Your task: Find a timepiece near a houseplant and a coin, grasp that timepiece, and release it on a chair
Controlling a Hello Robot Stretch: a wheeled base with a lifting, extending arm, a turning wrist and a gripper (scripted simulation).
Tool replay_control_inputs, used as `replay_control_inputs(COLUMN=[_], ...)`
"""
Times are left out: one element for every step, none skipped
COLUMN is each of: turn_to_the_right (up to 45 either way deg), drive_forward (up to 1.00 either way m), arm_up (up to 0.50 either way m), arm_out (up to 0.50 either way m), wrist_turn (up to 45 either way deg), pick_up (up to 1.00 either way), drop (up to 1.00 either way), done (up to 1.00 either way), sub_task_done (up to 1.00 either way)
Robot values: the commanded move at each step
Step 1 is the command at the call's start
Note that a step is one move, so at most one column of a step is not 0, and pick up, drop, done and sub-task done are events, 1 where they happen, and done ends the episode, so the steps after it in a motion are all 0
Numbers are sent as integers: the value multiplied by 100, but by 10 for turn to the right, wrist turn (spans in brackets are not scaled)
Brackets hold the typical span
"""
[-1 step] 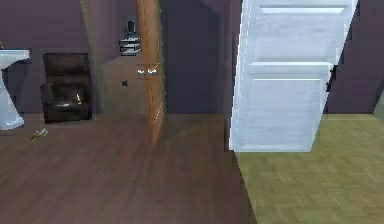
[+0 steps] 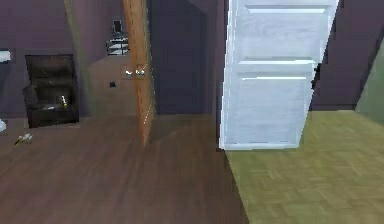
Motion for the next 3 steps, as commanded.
replay_control_inputs(turn_to_the_right=[0,450,60], drive_forward=[35,0,0], arm_up=[0,0,0], arm_out=[0,0,0], wrist_turn=[0,0,0], pick_up=[0,0,0], drop=[0,0,0], done=[0,0,0], sub_task_done=[0,0,0])
